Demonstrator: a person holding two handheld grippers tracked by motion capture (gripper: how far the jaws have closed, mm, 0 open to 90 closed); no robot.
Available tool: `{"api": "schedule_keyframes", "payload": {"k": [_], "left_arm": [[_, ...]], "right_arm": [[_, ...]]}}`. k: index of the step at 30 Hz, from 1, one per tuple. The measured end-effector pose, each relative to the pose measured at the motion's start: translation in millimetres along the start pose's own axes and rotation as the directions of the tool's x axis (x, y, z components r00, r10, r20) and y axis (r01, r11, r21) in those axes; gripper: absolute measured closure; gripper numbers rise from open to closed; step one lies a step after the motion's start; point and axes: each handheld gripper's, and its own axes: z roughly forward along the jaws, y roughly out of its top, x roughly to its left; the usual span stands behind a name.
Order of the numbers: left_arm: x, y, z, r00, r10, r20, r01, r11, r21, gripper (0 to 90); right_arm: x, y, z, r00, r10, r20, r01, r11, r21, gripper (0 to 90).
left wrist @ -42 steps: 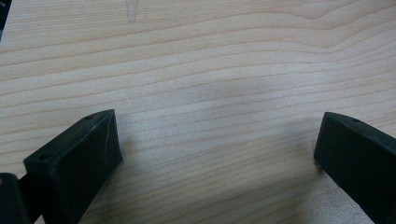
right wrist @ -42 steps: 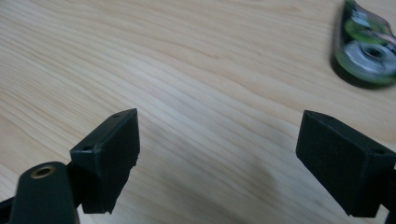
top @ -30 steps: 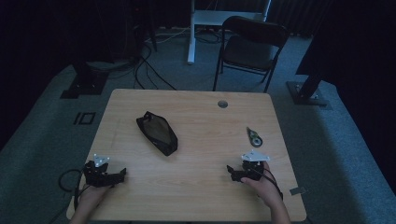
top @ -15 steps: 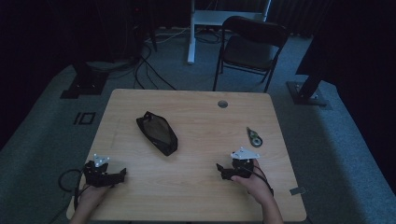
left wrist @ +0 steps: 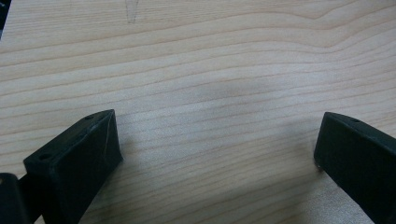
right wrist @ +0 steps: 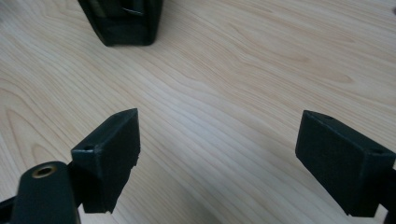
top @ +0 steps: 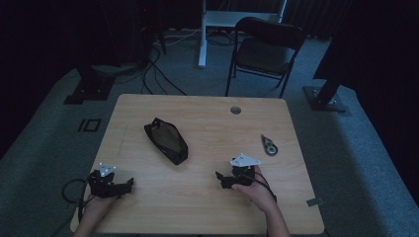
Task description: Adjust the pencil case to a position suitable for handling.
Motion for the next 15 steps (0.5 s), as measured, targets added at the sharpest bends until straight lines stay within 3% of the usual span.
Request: {"api": "schedule_keyframes", "payload": {"k": [15], "left_arm": [[0.0, 0.0, 0.0, 1.0000, 0.000, 0.000, 0.000, 1.0000, 0.000, 0.6]], "right_arm": [[28.5, 19.3, 25.8, 0.9976, -0.026, -0.064, 0.024, 0.999, -0.025, 14.6]]}}
